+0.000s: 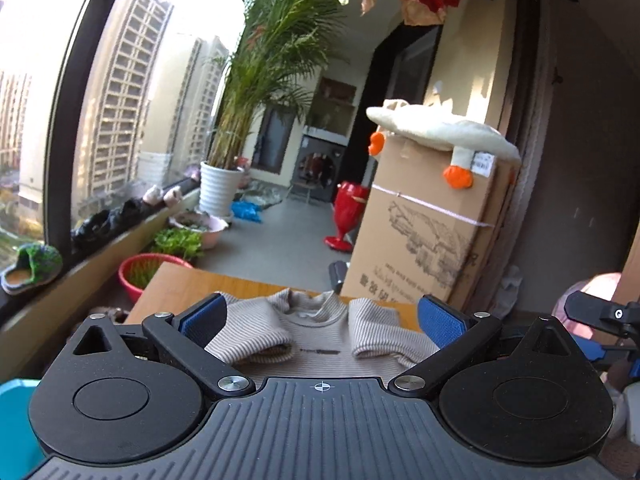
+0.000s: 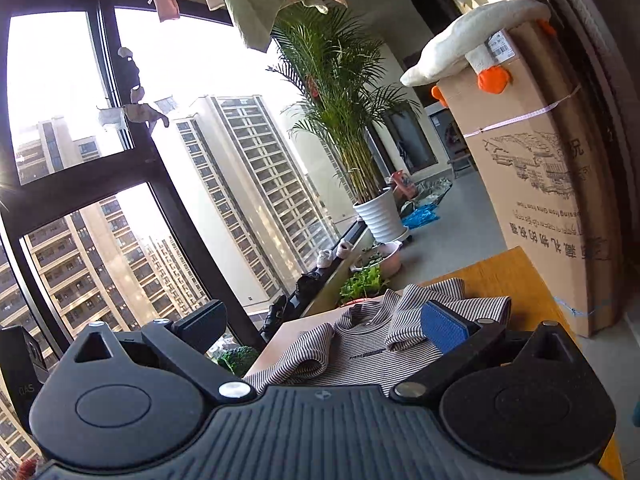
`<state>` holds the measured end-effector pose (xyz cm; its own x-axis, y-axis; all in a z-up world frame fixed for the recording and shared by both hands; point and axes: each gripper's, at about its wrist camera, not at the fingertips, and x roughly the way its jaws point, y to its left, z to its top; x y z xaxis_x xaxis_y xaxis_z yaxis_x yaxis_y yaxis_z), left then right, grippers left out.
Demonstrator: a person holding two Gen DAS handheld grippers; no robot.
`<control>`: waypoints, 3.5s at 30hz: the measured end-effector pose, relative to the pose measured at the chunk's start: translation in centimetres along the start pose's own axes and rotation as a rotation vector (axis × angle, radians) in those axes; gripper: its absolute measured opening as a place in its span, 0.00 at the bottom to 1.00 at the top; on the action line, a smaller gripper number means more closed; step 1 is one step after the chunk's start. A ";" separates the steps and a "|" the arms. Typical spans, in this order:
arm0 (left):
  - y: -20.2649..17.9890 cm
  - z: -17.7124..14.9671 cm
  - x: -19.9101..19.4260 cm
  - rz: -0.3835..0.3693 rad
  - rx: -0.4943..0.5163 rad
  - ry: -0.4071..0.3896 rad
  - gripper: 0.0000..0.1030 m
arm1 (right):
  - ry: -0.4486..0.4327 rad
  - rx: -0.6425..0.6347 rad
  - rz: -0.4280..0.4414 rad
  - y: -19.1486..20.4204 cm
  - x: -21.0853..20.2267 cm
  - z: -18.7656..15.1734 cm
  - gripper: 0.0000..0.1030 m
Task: Fold clothes
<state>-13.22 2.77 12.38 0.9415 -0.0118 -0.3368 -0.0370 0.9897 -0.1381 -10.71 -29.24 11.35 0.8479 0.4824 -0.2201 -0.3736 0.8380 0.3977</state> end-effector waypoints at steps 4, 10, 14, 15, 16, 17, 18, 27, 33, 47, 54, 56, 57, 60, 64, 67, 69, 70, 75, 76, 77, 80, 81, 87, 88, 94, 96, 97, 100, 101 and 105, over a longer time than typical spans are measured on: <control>-2.1 -1.8 -3.1 0.092 0.101 0.160 1.00 | -0.006 -0.153 -0.236 4.9 -4.8 -2.3 1.00; -3.6 -5.8 -8.3 0.124 0.096 0.296 1.00 | 0.346 -0.097 -0.182 6.1 -6.2 -7.0 1.00; -4.3 -7.2 -10.2 0.154 0.103 0.319 1.00 | 0.373 -0.105 -0.264 6.1 -7.2 -8.9 1.00; -4.3 -7.3 -10.4 0.159 0.095 0.327 1.00 | 0.373 -0.113 -0.277 6.1 -7.4 -9.0 1.00; -4.2 -7.4 -10.5 0.160 0.084 0.338 1.00 | 0.374 -0.119 -0.284 6.3 -7.6 -9.1 1.00; -4.0 -7.5 -10.7 0.160 0.072 0.349 1.00 | 0.377 -0.124 -0.284 6.5 -7.9 -9.1 1.00; -3.9 -7.5 -10.7 0.162 0.061 0.365 1.00 | 0.379 -0.131 -0.286 6.8 -8.1 -9.2 1.00; -3.0 -8.1 -10.7 0.150 0.022 0.445 1.00 | 0.422 -0.184 -0.310 8.0 -7.3 -9.8 1.00; -3.0 -8.4 -10.2 0.136 0.022 0.480 1.00 | 0.437 -0.169 -0.302 7.7 -7.4 -9.8 1.00; -3.1 -8.5 -9.8 0.133 0.015 0.479 1.00 | 0.440 -0.181 -0.310 7.6 -7.6 -10.0 1.00; -3.2 -8.6 -9.9 0.131 0.015 0.479 1.00 | 0.400 -0.239 -0.340 8.3 -8.0 -10.2 1.00; -3.2 -8.6 -9.8 0.132 0.018 0.481 1.00 | 0.401 -0.245 -0.331 8.4 -8.0 -10.2 1.00; -3.2 -8.6 -9.8 0.133 0.017 0.482 1.00 | 0.402 -0.247 -0.330 8.4 -8.0 -10.2 1.00; -3.2 -8.6 -9.7 0.133 0.015 0.481 1.00 | 0.406 -0.242 -0.326 8.3 -8.0 -10.3 1.00; -3.1 -8.6 -9.7 0.132 0.013 0.482 1.00 | 0.407 -0.241 -0.327 8.4 -7.9 -10.3 1.00; -3.1 -8.6 -9.7 0.131 0.011 0.484 1.00 | 0.406 -0.242 -0.327 8.4 -7.9 -10.4 1.00; -3.1 -8.7 -9.7 0.131 0.010 0.485 1.00 | 0.407 -0.241 -0.327 8.4 -7.9 -10.4 1.00; -3.1 -8.7 -9.7 0.131 0.009 0.486 1.00 | 0.409 -0.241 -0.327 8.4 -7.9 -10.4 1.00; -3.0 -8.8 -9.6 0.130 0.005 0.492 1.00 | 0.414 -0.239 -0.327 8.3 -7.8 -10.6 1.00; -3.0 -8.9 -9.5 0.130 0.004 0.494 1.00 | 0.415 -0.239 -0.327 8.3 -7.8 -10.6 1.00; -3.0 -8.9 -9.5 0.130 0.003 0.495 1.00 | 0.415 -0.239 -0.327 8.3 -7.8 -10.6 1.00; -3.0 -8.9 -9.5 0.131 0.004 0.497 1.00 | 0.417 -0.238 -0.327 8.3 -7.8 -10.6 1.00; -3.0 -8.9 -9.5 0.131 0.004 0.497 1.00 | 0.418 -0.238 -0.327 8.3 -7.8 -10.6 1.00; -3.1 -9.0 -9.5 0.131 0.004 0.498 1.00 | 0.418 -0.237 -0.327 8.2 -7.9 -10.6 1.00; -3.1 -9.0 -9.5 0.131 0.004 0.499 1.00 | 0.419 -0.237 -0.327 8.2 -7.8 -10.6 1.00; -3.1 -9.1 -9.4 0.130 0.001 0.505 1.00 | 0.420 -0.237 -0.327 8.2 -7.8 -10.6 1.00; -3.1 -9.1 -9.4 0.130 0.002 0.506 1.00 | 0.421 -0.237 -0.327 8.1 -7.7 -10.6 1.00; -3.1 -9.2 -9.4 0.130 0.003 0.506 1.00 | 0.422 -0.236 -0.327 8.1 -7.7 -10.6 1.00; -3.1 -9.2 -9.3 0.130 0.003 0.508 1.00 | 0.423 -0.236 -0.327 8.1 -7.7 -10.7 1.00; -3.1 -9.2 -9.3 0.131 0.003 0.509 1.00 | 0.424 -0.236 -0.327 8.1 -7.6 -10.7 1.00; -3.0 -9.3 -9.2 0.131 0.003 0.512 1.00 | 0.426 -0.237 -0.327 8.0 -7.6 -10.7 1.00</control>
<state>-24.84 -1.45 7.26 0.6447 0.0445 -0.7631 -0.1418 0.9879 -0.0622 -24.18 -23.47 6.64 0.7254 0.2077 -0.6563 -0.2331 0.9712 0.0497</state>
